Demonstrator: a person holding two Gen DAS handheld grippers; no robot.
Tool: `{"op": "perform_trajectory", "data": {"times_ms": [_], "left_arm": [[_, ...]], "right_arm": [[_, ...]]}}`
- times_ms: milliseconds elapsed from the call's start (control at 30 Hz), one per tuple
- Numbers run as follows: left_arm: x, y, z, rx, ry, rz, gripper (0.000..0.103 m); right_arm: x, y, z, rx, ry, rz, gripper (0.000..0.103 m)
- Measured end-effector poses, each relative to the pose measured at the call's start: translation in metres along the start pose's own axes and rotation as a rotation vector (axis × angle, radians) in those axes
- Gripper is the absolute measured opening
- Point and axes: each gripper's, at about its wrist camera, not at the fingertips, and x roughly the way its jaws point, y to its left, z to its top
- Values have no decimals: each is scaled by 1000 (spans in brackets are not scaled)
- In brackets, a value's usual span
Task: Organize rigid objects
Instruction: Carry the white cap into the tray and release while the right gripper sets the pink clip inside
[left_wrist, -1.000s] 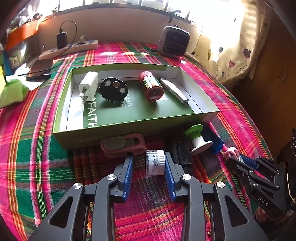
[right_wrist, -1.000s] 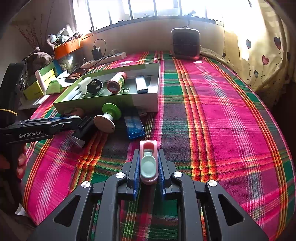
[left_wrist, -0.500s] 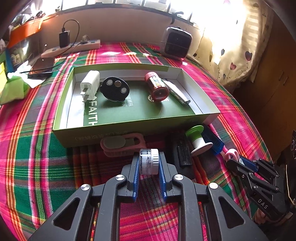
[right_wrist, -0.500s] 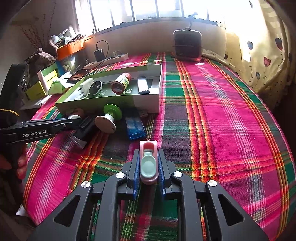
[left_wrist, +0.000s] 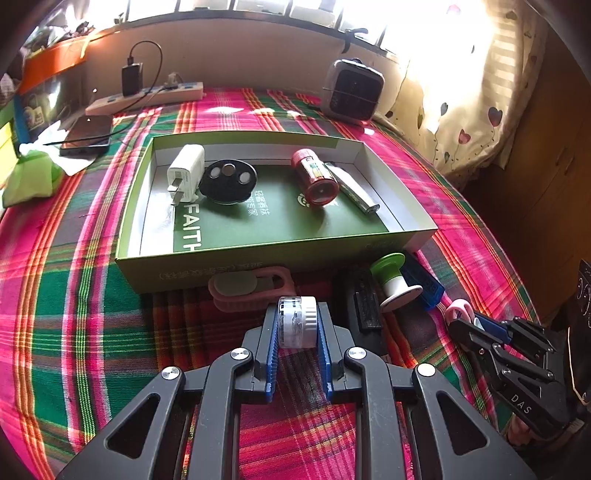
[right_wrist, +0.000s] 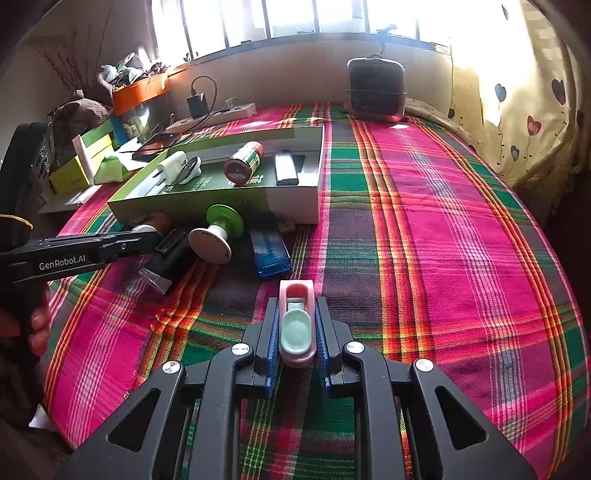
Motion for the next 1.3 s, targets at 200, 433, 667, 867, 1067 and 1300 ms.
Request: {"op": "perform_trajectory", "data": {"times_ms": [200,433,667,867,1067,1300], "left_arm": [[-7,1,2,3,-14,-2,18],[-16,-1,5,7,-36,-17,18],[-23,2,15,3,-58,-23,18],[-27,10,25,-19,-74,-17,18],[-27,14,35,-10,-88,3,18],[-22,19,44,-10,-95,21,18]], "right_arm": [[-1,2,2,7,10,24,19],[-9,6,9,-8,-11,30,19],[-17,7,24,-30,-37,25,19],[-19,9,41,-59,-62,20,19],[-16,11,57,-82,-69,16,19],[-6,11,74,-70,-58,32,19]]}}
